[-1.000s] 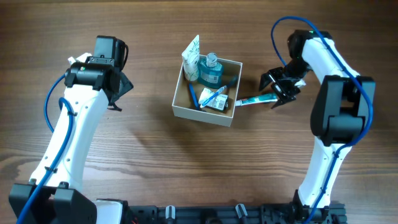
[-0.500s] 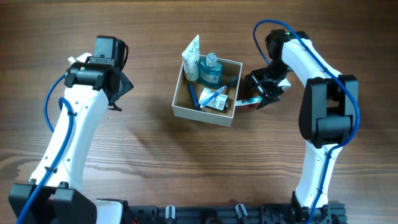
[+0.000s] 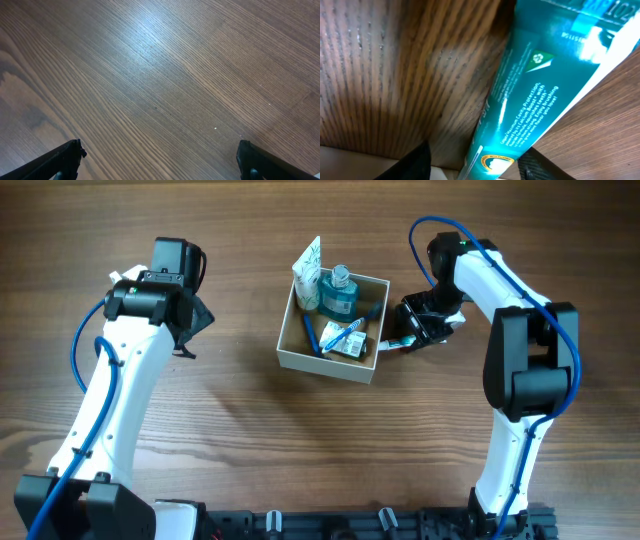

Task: Pack container
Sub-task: 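Lower the tube into the box and open the right gripper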

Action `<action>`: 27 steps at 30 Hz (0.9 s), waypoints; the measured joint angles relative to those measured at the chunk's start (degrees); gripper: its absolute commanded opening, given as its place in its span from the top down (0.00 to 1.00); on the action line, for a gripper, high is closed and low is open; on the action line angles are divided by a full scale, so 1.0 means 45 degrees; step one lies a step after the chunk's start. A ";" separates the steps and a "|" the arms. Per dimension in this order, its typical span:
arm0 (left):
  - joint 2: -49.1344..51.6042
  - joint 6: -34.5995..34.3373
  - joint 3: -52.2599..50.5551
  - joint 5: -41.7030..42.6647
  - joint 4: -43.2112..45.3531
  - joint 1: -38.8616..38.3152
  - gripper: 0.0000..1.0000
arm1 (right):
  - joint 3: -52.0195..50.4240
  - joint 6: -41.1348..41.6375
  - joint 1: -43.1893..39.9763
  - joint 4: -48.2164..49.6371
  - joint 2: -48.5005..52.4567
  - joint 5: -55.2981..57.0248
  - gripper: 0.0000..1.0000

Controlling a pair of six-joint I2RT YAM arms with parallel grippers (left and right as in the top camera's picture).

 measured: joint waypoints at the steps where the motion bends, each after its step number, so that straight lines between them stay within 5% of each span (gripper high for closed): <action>1: 0.0000 0.0000 0.0000 0.0000 0.0000 0.0000 0.00 | -0.0010 -0.0005 -0.0024 0.0000 0.0000 -0.0005 0.53; 27: 0.0000 0.0000 0.0000 0.0000 0.0005 0.0000 0.00 | -0.0199 -0.0010 -0.0981 0.0000 -0.0029 -0.0335 0.65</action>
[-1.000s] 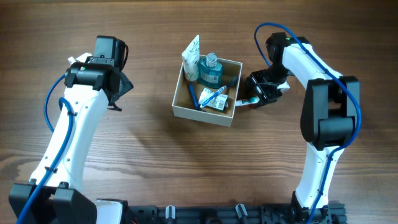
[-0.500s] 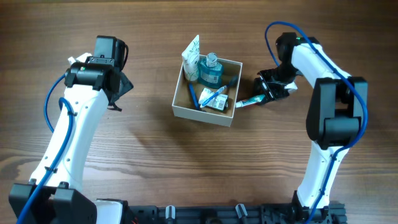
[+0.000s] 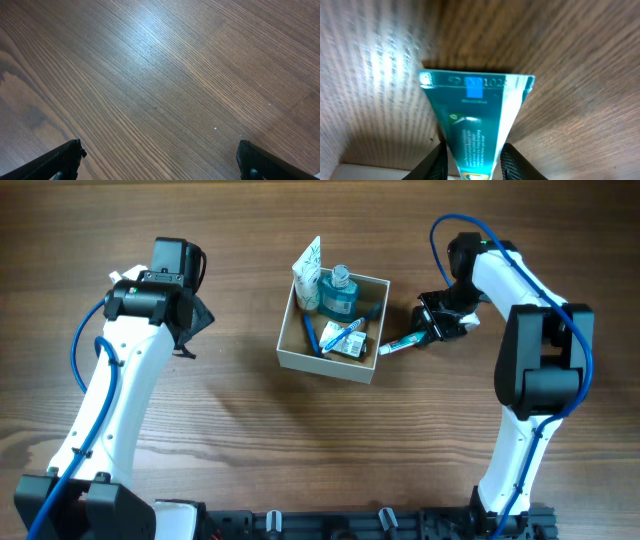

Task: Pack container
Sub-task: 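Lower the tube into the box and open the right gripper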

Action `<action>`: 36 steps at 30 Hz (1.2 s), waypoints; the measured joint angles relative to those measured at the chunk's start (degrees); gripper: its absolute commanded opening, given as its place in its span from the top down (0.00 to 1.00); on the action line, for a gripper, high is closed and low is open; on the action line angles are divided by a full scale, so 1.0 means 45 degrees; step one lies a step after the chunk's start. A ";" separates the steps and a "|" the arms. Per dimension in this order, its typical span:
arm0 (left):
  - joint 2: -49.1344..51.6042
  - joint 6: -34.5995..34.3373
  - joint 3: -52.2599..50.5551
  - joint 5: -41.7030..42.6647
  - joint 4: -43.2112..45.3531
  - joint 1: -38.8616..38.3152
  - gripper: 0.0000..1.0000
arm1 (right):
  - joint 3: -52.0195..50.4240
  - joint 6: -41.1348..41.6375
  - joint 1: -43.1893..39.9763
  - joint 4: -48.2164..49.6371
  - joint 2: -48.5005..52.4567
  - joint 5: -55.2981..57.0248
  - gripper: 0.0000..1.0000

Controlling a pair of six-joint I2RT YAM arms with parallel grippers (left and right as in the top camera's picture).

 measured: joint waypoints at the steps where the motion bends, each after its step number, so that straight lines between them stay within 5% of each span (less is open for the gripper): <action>1: 0.0000 0.0000 0.0000 0.0000 -0.0005 0.0000 0.00 | -0.0063 0.0000 0.0000 -0.0005 -0.0015 -0.0083 0.64; 17: 0.0000 0.0000 0.0000 0.0000 -0.0005 0.0000 0.00 | -0.0180 0.0015 0.0000 0.0180 -0.0029 -0.0384 0.88; 36: 0.0000 0.0000 0.0000 0.0000 -0.0005 0.0000 0.00 | 0.1205 -0.1345 -0.1928 -0.0005 -0.0291 -0.0209 0.91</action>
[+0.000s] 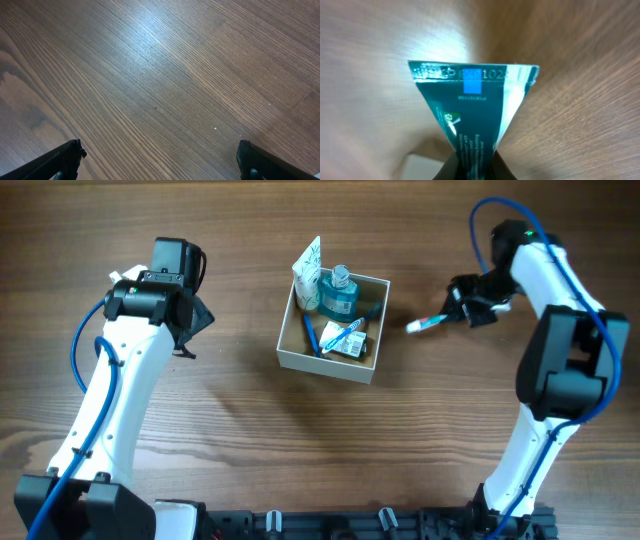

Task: Pack container
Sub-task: 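Lower the tube into the box and open the right gripper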

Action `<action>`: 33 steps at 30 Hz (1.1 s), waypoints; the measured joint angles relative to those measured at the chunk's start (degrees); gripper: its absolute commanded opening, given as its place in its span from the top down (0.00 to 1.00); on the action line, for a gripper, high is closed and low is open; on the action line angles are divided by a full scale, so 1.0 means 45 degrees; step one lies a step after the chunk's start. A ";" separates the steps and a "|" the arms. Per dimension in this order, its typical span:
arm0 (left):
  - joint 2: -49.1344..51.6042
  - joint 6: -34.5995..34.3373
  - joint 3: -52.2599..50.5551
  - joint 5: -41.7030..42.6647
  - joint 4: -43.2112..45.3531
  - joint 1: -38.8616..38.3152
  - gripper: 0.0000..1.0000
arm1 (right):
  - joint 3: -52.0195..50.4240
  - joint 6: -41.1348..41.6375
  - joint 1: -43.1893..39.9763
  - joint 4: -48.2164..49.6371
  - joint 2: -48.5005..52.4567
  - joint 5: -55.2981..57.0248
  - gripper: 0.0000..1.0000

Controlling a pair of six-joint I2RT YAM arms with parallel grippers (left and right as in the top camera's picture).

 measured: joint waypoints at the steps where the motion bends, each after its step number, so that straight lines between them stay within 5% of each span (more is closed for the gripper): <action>1: 0.0000 0.0000 0.0000 0.0000 0.0000 0.0000 0.00 | 0.0160 -0.0107 -0.0097 -0.0010 -0.0160 0.0039 0.91; 14: 0.0000 0.0000 0.0000 0.0000 0.0000 0.0000 0.00 | 0.1399 -0.3706 0.1443 0.0772 -0.3983 -0.0529 0.92; 33: 0.0000 0.0000 0.0000 0.0000 0.0000 0.0000 0.00 | 0.1394 -0.5377 0.5319 -0.0879 -0.4104 0.0136 0.85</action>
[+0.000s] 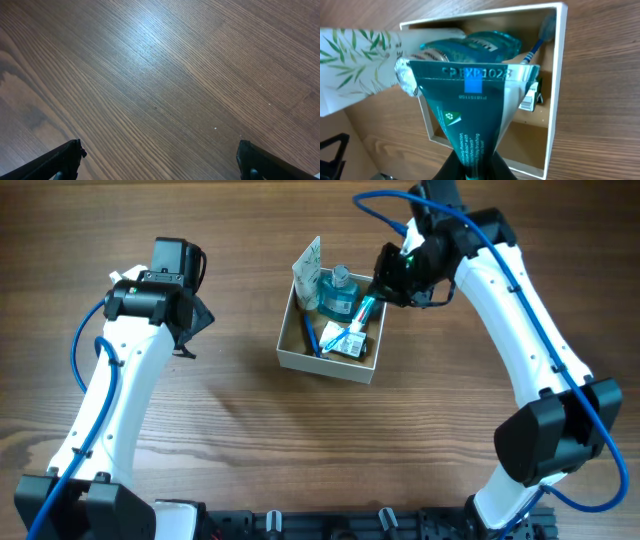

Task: Pack container

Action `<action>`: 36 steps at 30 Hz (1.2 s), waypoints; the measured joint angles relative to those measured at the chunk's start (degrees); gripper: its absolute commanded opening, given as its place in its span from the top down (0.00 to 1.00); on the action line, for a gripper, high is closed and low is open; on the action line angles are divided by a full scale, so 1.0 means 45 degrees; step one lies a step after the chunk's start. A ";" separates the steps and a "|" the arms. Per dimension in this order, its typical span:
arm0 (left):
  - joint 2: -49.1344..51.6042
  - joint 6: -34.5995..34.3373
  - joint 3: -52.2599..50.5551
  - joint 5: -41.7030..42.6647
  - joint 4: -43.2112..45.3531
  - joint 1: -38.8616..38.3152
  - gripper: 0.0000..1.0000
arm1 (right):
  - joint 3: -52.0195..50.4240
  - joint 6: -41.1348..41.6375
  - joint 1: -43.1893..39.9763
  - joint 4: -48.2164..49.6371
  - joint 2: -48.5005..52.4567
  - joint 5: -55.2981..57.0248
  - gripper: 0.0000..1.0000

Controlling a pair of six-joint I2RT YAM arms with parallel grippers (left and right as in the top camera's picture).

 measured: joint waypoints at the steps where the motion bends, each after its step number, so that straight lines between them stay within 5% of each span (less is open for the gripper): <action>1: 0.0000 0.0000 0.0000 0.0000 0.0005 0.0000 0.00 | 0.0000 -0.0005 0.0015 -0.0034 0.0000 0.0005 0.84; 9: 0.0000 0.0000 0.0000 0.0000 0.0005 0.0000 0.00 | 0.0000 0.0053 0.0010 -0.0097 -0.0005 0.0102 0.62; 16: 0.0000 0.0000 0.0000 0.0000 0.0000 0.0000 0.00 | 0.0000 0.0097 0.0010 -0.0097 0.0000 0.0243 0.57; 19: 0.0000 0.0000 0.0000 0.0000 0.0005 0.0000 0.00 | 0.0000 0.0282 0.0005 -0.0097 0.0000 0.0636 0.40; 21: 0.0000 0.0000 0.0000 0.0000 0.0000 0.0000 0.00 | 0.0000 0.0291 -0.0058 -0.0092 0.0000 0.0937 0.13; 23: 0.0000 0.0000 0.0000 0.0000 0.0000 0.0000 0.00 | 0.0000 0.0452 -0.0243 -0.0092 0.0000 0.1205 0.02; 36: 0.0000 0.0000 0.0000 0.0000 0.0000 0.0000 0.00 | 0.0000 -0.0690 -0.5037 -0.0078 0.0000 0.2497 0.00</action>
